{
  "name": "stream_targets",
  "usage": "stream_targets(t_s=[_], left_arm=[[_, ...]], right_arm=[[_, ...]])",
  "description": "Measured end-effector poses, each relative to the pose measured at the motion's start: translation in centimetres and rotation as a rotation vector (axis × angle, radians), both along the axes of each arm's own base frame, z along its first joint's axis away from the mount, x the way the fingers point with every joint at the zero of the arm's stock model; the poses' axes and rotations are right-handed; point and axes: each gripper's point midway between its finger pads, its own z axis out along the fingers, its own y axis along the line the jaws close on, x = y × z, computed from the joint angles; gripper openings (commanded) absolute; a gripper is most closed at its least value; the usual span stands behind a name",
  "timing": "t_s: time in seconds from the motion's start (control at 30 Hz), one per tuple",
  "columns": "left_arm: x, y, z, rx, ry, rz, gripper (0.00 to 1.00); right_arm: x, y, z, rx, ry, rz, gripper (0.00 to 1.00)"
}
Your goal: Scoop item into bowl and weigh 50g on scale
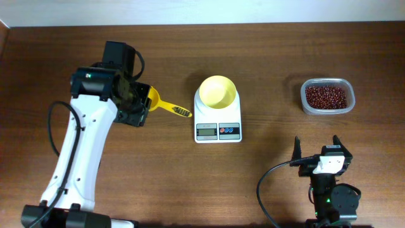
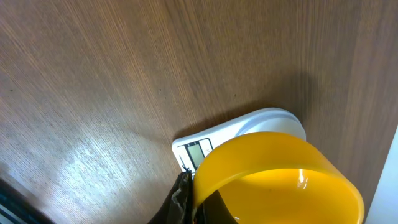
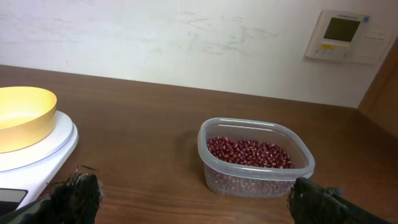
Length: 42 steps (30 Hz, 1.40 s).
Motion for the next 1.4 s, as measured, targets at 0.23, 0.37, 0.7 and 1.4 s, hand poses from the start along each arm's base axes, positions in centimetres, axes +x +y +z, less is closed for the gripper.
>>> stream_targets(t_s=[0.23, 0.37, 0.7, 1.4], left_arm=[[-0.4, -2.8, 0.1, -0.008, -0.009, -0.079, 0.05], [-0.1, -3.1, 0.2, -0.01, -0.022, -0.086, 0.02], [-0.1, -3.1, 0.2, -0.013, -0.023, -0.075, 0.0], [1.0, -3.4, 0.5, -0.09, -0.028, 0.175, 0.0]], right_arm=[[0.0, 0.0, 0.1, 0.0, -0.002, 0.0, 0.99], [0.0, 0.0, 0.5, 0.0, -0.019, 0.0, 0.99], [-0.2, 2.6, 3.9, 0.089, -0.152, 0.153, 0.99], [8.0, 17.5, 12.6, 0.476, 0.349, 1.197, 0.99]])
